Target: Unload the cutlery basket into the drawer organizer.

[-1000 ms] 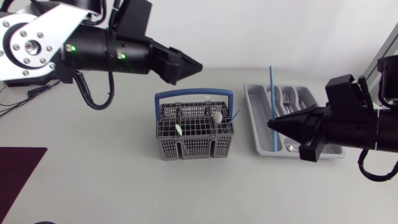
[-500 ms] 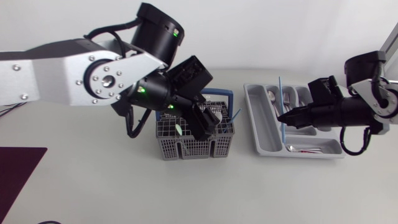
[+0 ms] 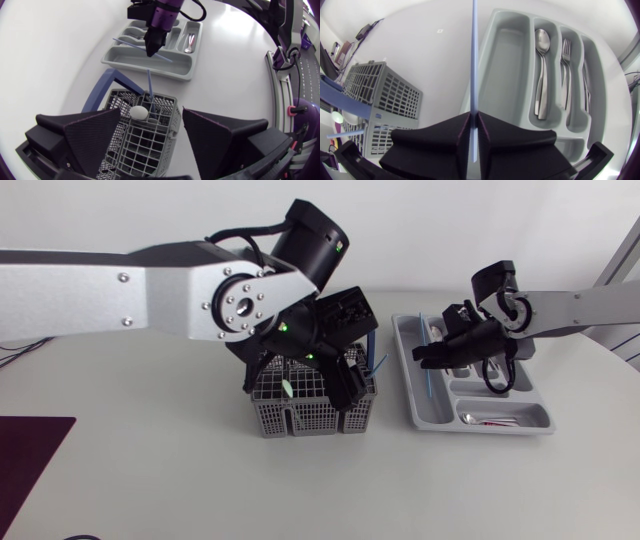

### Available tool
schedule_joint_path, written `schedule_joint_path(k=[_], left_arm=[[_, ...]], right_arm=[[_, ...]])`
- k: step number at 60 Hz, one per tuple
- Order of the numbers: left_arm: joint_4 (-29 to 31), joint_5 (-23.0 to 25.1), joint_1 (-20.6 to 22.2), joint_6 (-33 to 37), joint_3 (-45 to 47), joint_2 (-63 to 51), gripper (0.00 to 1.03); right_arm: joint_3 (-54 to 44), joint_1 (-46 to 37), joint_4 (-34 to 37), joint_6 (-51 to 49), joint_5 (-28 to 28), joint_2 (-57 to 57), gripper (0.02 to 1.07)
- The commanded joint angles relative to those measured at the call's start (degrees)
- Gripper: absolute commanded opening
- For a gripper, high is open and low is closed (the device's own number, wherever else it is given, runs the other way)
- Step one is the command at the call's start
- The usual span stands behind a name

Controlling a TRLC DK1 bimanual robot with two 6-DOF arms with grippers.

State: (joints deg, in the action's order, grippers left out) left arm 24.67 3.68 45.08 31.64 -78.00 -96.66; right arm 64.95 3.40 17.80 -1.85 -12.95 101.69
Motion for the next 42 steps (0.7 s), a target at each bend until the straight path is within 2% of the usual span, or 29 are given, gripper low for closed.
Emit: schedule_joint_path(k=[1, 20, 26, 37, 42], left_arm=[[0.73, -0.78, 0.27, 2.82, -2.42, -2.3, 0.98], [0.73, -1.57, 0.62, 6.86, -4.8, -5.82, 0.98], [0.56, -1.57, 0.62, 7.82, -5.85, -7.14, 0.98], [0.21, -1.13, 0.62, 9.76, -6.64, -8.02, 0.98], [0.03, 0.1, 0.62, 10.11, -6.82, -8.02, 0.98]], right_arm=[[2.46, 0.64, 0.3, 2.37, 1.79, 3.78, 0.08], [6.86, 0.82, 1.27, 3.08, 4.16, 11.51, 0.11], [7.12, 0.73, 1.27, 3.08, 4.16, 12.22, 0.3], [6.07, 0.38, 1.18, 2.46, 3.81, 10.37, 0.75], [4.49, 0.2, 0.74, 1.85, 3.81, 7.73, 0.87]])
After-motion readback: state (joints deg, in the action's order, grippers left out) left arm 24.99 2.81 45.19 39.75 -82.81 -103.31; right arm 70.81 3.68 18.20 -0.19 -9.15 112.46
